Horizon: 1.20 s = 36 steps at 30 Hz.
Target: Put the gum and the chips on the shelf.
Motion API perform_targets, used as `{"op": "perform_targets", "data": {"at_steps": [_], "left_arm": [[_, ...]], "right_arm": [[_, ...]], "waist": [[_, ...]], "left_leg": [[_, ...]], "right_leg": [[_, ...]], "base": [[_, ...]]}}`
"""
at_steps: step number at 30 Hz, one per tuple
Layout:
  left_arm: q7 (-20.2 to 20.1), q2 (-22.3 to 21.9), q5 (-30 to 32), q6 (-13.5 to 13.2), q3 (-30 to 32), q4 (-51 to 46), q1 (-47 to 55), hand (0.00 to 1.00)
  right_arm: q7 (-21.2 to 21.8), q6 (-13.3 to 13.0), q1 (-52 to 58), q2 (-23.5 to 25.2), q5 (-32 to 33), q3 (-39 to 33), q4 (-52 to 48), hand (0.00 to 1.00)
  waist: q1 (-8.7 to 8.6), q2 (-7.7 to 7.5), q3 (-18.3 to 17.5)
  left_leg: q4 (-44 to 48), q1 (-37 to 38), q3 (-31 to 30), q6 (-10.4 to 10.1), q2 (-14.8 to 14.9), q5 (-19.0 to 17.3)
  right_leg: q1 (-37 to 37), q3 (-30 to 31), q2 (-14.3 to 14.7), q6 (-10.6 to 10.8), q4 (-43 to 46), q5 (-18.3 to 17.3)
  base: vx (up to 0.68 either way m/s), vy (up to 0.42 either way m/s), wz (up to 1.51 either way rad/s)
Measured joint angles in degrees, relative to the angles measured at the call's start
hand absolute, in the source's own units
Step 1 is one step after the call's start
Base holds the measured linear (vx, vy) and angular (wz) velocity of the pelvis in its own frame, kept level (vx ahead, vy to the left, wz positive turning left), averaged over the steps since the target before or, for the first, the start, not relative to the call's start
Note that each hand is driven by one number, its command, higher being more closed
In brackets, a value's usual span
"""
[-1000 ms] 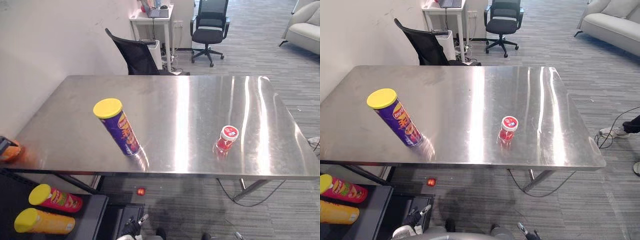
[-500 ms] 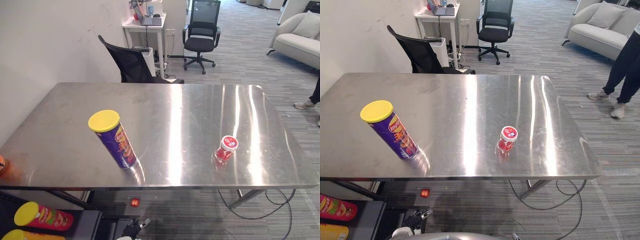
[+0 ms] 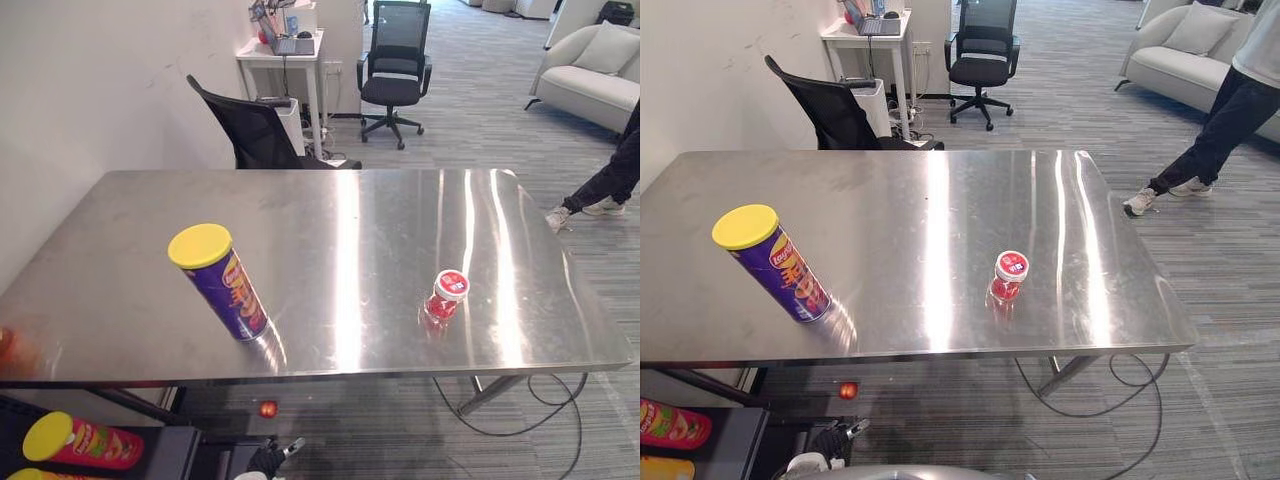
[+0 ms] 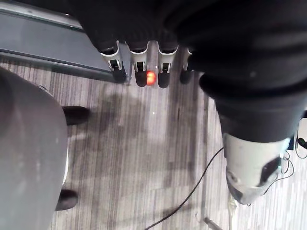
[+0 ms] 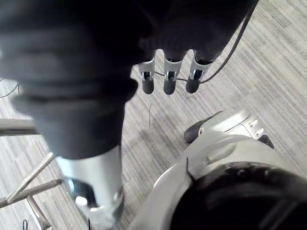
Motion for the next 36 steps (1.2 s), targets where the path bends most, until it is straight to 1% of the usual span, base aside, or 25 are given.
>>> {"op": "perform_targets", "data": {"at_steps": [3, 5, 6, 8, 10, 12, 13, 14, 15, 16, 17, 18, 19, 20, 21, 22, 23, 24, 25, 26, 29, 31, 33, 34, 36], "left_arm": [[-0.8, 0.1, 0.0, 0.1, 0.0, 0.7, -0.3, 0.00], [-1.1, 0.2, 0.0, 0.3, 0.1, 0.8, -0.2, 0.00], [-1.5, 0.6, 0.0, 0.9, 0.1, 0.9, -0.2, 0.00], [-2.0, 0.7, 0.0, 1.1, 0.3, 0.9, -0.3, 0.00], [-2.8, 0.5, 0.0, 1.2, 1.4, 0.9, -0.2, 0.00], [-3.2, 0.3, 0.3, 1.2, 2.6, 0.6, 0.2, 0.00], [-3.3, 0.3, 1.3, 1.2, 2.7, 0.3, 0.5, 0.00], [-3.3, 0.3, 1.8, 1.1, 2.9, 0.2, 0.5, 0.00], [-3.3, 0.4, 1.8, 1.1, 3.4, 0.1, 0.8, 0.00], [-3.3, 0.7, 1.9, 1.0, 3.7, 0.1, 1.1, 0.00], [-3.3, 0.9, 2.1, 1.1, 3.6, 0.2, 1.1, 0.00], [-3.4, 1.1, 2.6, 1.0, 3.3, 0.1, 1.1, 0.00], [-3.5, 1.1, 2.7, 0.8, 2.9, 0.1, 1.1, 0.00], [-3.6, 1.0, 3.1, 0.7, 2.2, 0.0, 1.1, 0.00], [-3.7, 1.0, 3.5, 0.6, 2.2, 0.0, 1.1, 0.00], [-3.9, 0.9, 3.9, 0.6, 1.4, -0.7, 1.3, 0.00], [-4.0, 0.8, 3.9, 0.4, 0.4, -1.5, 1.6, 0.00], [-4.1, 0.7, 4.0, 0.0, -0.1, -1.7, 1.7, 0.00], [-4.1, 0.7, 4.0, -0.1, -0.2, -1.8, 1.7, 0.00], [-4.1, 0.7, 4.0, -0.2, -0.4, -2.5, 2.0, 0.00], [-4.0, 0.4, 4.0, -0.3, -0.6, -4.4, 2.9, 0.00], [-3.9, 0.0, 3.9, -0.5, -0.6, -4.7, 3.1, 0.00], [-3.8, -0.1, 3.9, -0.5, -1.1, -5.7, 3.4, 0.00], [-3.8, 0.0, 3.9, -0.5, -1.3, -5.7, 3.4, 0.00], [-3.6, 0.2, 3.9, -0.6, -2.0, -6.1, 3.4, 0.00]], "right_arm": [[0.0, 0.7, 0.9, 0.2, 1.4, -2.6, 0.0, 0.00], [-0.1, 1.2, 1.2, 0.3, 3.1, -5.8, 0.0, 0.00], [-0.3, 1.2, 1.2, 0.3, 4.7, -8.9, 0.0, 0.00], [-0.6, 1.3, 1.1, -0.5, 7.2, -13.9, -0.1, 0.00], [-0.9, 1.5, 0.6, -3.3, 9.5, -19.9, -1.4, 0.00], [-1.8, 2.2, -1.0, -8.8, 10.6, -27.6, -5.2, 0.00], [-2.2, 2.2, -1.9, -13.4, 10.6, -32.4, -7.2, 0.00], [-2.3, 2.2, -2.8, -16.3, 10.6, -35.0, -7.8, 0.00], [-2.6, 2.2, -4.8, -22.1, 10.4, -38.5, -8.7, 0.00], [-2.6, 1.9, -7.7, -27.7, 9.5, -39.9, -9.7, 0.00], [-2.6, 1.9, -9.4, -30.5, 8.0, -40.3, -9.7, 0.00], [-2.4, 1.9, -12.4, -35.9, 5.3, -40.1, -9.5, 0.00], [-2.3, 1.9, -14.5, -39.5, 3.7, -39.5, -9.2, 0.00], [-2.2, 1.9, -17.7, -44.0, 3.2, -36.6, -8.6, 0.00], [-2.1, 1.9, -19.7, -46.1, 2.5, -34.6, -8.4, 0.00], [-1.9, 1.9, -25.3, -50.4, 1.4, -28.4, -8.1, 0.00], [-1.8, 1.7, -30.0, -53.5, 1.1, -22.9, -7.1, 0.00], [-1.7, 1.7, -33.5, -55.0, 0.8, -19.5, -6.9, 0.00], [-1.7, 1.6, -35.3, -55.6, 0.3, -17.8, -6.9, 0.00], [-1.9, 1.1, -38.6, -56.4, -0.2, -14.0, -6.9, 0.00], [-1.9, 1.1, -44.1, -56.5, -0.2, -6.5, -7.4, 0.00], [-2.0, 1.1, -45.8, -56.3, -0.2, -2.2, -9.8, 0.00], [-2.0, 0.8, -48.6, -54.3, -0.2, 3.9, -14.4, 0.00], [-2.0, 0.7, -49.2, -53.6, -0.2, 5.3, -15.6, 0.00], [-2.0, 0.4, -50.6, -50.0, -0.8, 9.3, -18.8, 0.00]], "waist": [[-0.30, 0.05, 0.0], [-0.80, 0.06, 0.0], [-1.22, 0.07, 0.0], [-1.21, -0.08, 0.1], [-1.11, -0.09, 0.1], [-1.41, 0.32, -0.1], [-1.58, 0.51, -0.1], [-1.64, 0.51, -0.2], [-1.94, 0.36, -0.3], [-2.55, 0.01, -0.5], [-2.75, -0.18, -0.6], [-2.83, -0.62, -0.9], [-2.83, -0.85, -1.1], [-2.92, -1.03, -1.3], [-2.94, -1.07, -1.3], [-2.94, -1.03, -1.5], [-2.80, -0.99, -1.7], [-2.80, -0.98, -1.7], [-2.80, -0.98, -1.7], [-2.83, -0.89, -1.7], [-2.51, -0.86, -1.6], [-2.49, -0.71, -1.5], [-2.39, -0.39, -1.2], [-2.33, -0.37, -1.1], [-2.29, -0.50, -0.6]], "left_leg": [[0.0, 0.0, 0.0, 0.0, 0.0, 0.0], [0.0, 0.0, 0.0, -0.1, 0.0, 0.0], [0.0, 0.0, 0.1, -0.1, 0.0, -0.1], [0.0, 0.0, 0.6, -0.1, 0.2, -0.3], [0.0, -0.2, 1.4, -0.1, 0.2, -0.7], [0.0, -1.1, 1.4, 0.1, 0.2, -1.1], [0.0, -1.6, 1.3, 0.2, 0.0, -1.2], [0.0, -1.8, 1.1, 0.3, -0.1, -1.2], [0.0, -2.1, 1.1, 0.3, -0.2, -1.2], [0.0, -2.5, 1.0, 0.3, -0.3, -1.2], [0.0, -2.7, 0.9, 0.3, -0.3, -1.2], [0.0, -2.9, 0.8, 0.3, -0.2, -1.2], [0.0, -3.0, 0.3, 0.3, -0.1, -1.2], [0.0, -3.1, -0.2, 0.4, 0.0, -1.1], [0.0, -3.1, -0.3, 0.4, 0.1, -1.1], [0.0, -3.1, -0.3, 0.4, 0.2, -1.1], [0.0, -3.4, -0.4, 0.5, 0.1, -1.0], [0.1, -3.7, -0.7, 0.7, 0.1, -0.9], [0.1, -3.8, -1.0, 0.8, 0.0, -0.8], [0.2, -3.6, -1.9, 0.7, -0.2, -0.4], [0.4, -3.7, -2.6, 0.8, -0.2, 0.0], [0.4, -4.0, -3.6, 1.0, -0.5, 0.3], [0.3, -4.1, -3.5, 1.4, -0.9, 0.6], [0.1, -4.1, -3.5, 1.5, -1.0, 0.7], [0.0, -4.4, -3.4, 1.6, -1.4, 1.1]], "right_leg": [[0.0, 0.0, 0.0, 0.0, 0.0, 0.0], [0.0, 0.0, 0.0, 0.0, 0.0, 0.0], [-0.1, 0.1, 0.0, 0.0, 0.1, 0.0], [-0.3, 0.2, 0.0, 0.0, 0.1, 0.0], [-1.0, 0.9, 0.0, 0.1, 0.1, 0.0], [-2.0, 1.6, -0.2, 0.1, 0.4, 0.0], [-2.2, 1.6, -0.4, 0.2, 0.7, 0.0], [-2.3, 1.5, -0.5, 0.2, 0.7, 0.0], [-2.7, 1.5, -0.5, 0.2, 0.8, 0.1], [-3.1, 1.5, -0.4, 0.2, 1.0, 0.1], [-3.1, 1.5, -0.4, 0.3, 1.0, 0.1], [-3.3, 1.4, -0.3, 0.3, 1.0, 0.1], [-3.3, 1.2, -0.2, 0.2, 1.1, 0.1], [-3.3, 0.8, -0.1, 0.2, 1.3, 0.1], [-3.3, 0.7, 0.0, 0.2, 1.5, 0.1], [-3.6, 0.7, 0.1, 0.2, 2.1, 0.1], [-4.0, 0.7, 0.0, 0.2, 2.4, 0.1], [-4.2, 0.4, -0.1, 0.3, 2.6, 0.1], [-4.2, 0.2, -0.1, 0.3, 2.6, 0.2], [-4.2, -0.6, -0.4, 0.3, 2.9, 0.2], [-4.2, -1.6, -0.7, 0.2, 3.6, 0.2], [-4.2, -2.2, -1.1, 0.2, 3.8, 0.4], [-4.4, -2.2, -1.4, 0.4, 3.8, 0.7], [-4.4, -2.2, -1.5, 0.4, 3.8, 0.8], [-4.8, -2.2, -1.9, 0.6, 3.8, 0.9]], "base": [[0.00, 0.000, 0.00], [0.00, 0.000, 0.00], [-0.03, -0.027, -0.07], [-0.03, -0.025, -0.12], [-0.01, -0.014, -0.20], [0.01, -0.012, -0.14], [0.03, -0.008, 0.03], [0.06, -0.004, 0.09], [0.04, -0.005, 0.08], [0.04, -0.009, 0.06], [0.03, -0.022, 0.05], [0.02, -0.038, 0.10], [0.02, -0.052, 0.17], [0.01, -0.044, 0.17], [0.00, -0.035, 0.12], [-0.01, -0.027, 0.03], [-0.02, -0.023, 0.07], [-0.02, -0.016, 0.12], [0.00, -0.013, 0.26], [0.02, -0.010, 0.29], [0.00, -0.009, 0.23], [-0.03, 0.000, 0.20], [-0.05, 0.017, -0.02], [-0.07, 0.014, -0.07], [-0.09, 0.006, -0.06]]}}
